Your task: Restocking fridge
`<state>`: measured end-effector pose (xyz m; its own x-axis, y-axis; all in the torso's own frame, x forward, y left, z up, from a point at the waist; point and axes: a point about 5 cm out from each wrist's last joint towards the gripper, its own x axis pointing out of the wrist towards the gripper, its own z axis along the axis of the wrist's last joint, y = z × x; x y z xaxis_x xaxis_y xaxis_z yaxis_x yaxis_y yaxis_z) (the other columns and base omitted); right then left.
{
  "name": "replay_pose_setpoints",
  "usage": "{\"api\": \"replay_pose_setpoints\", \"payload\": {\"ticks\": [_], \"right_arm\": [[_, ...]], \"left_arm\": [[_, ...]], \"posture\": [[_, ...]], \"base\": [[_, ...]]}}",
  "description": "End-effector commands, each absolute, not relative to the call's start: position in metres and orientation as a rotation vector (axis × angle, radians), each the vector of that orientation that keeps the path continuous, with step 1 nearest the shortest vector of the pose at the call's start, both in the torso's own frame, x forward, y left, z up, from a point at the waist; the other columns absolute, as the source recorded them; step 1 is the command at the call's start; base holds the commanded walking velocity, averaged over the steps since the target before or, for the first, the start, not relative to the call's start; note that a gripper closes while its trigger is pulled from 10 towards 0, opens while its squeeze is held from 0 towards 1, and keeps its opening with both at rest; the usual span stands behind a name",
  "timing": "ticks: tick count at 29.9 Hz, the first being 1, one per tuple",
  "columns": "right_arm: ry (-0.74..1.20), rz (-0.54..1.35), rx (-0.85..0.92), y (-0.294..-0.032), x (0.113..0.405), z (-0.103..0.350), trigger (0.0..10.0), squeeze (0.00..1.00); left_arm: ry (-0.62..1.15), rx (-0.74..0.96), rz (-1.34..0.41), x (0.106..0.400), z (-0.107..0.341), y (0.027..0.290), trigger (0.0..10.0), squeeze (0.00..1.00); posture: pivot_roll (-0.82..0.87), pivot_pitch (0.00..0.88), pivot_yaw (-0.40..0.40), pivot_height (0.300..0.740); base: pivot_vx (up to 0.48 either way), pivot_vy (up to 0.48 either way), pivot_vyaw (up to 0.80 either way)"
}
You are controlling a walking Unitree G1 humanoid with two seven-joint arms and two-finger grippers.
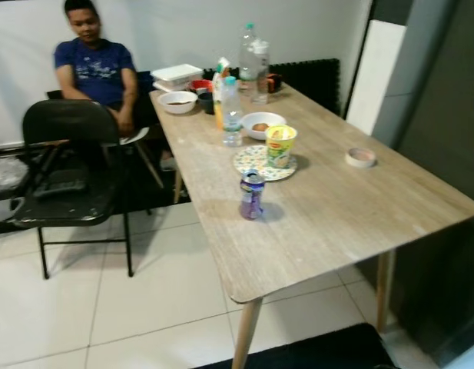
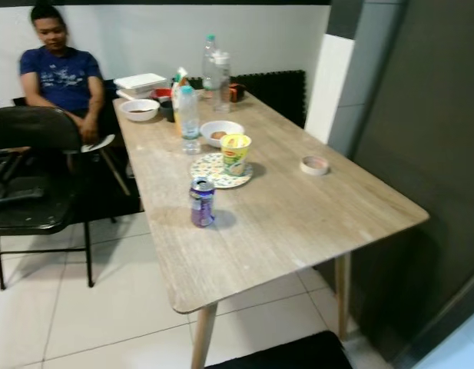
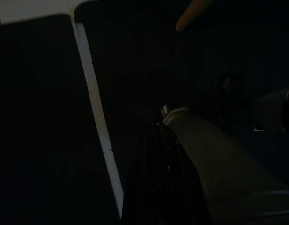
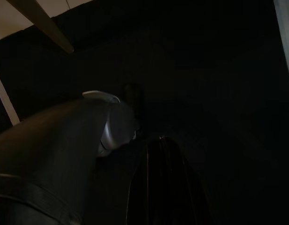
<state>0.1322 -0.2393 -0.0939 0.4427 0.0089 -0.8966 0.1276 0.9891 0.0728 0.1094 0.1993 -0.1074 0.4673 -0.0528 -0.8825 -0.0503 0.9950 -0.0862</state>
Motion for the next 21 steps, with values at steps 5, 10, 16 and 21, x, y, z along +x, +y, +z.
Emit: {"api": "replay_pose_setpoints", "payload": {"ticks": [5, 10, 16, 21], "right_arm": [[1.102, -0.091, 0.143, -0.2426, 0.1317, -0.0931, 10.0, 0.0], [1.1, -0.09, 0.146, -0.2424, 0.1322, -0.093, 10.0, 0.0], [1.097, -0.088, 0.149, -0.2422, 0.1326, -0.0928, 10.0, 0.0], [1.098, -0.084, 0.147, -0.2421, 0.1325, -0.0929, 10.0, 0.0]], "left_arm": [[1.095, -0.117, 0.025, 0.1052, -0.1084, 0.201, 10.0, 0.0], [1.095, -0.111, 0.026, 0.1055, -0.1083, 0.2014, 10.0, 0.0], [1.089, -0.109, 0.05, 0.1058, -0.1082, 0.2025, 10.0, 0.0], [1.088, -0.112, 0.081, 0.1061, -0.1079, 0.205, 10.0, 0.0]], "posture": [[-0.07, 0.0, 0.003, 0.74], [-0.07, 0.0, 0.001, 0.74], [-0.07, 0.0, 0.001, 0.74], [-0.07, 0.0, 0.004, 0.74]], "base": [[0.0, -0.187, 0.0], [0.0, 0.0, 0.0], [0.0, 0.0, 0.0], [0.0, 0.0, 0.0]]}}
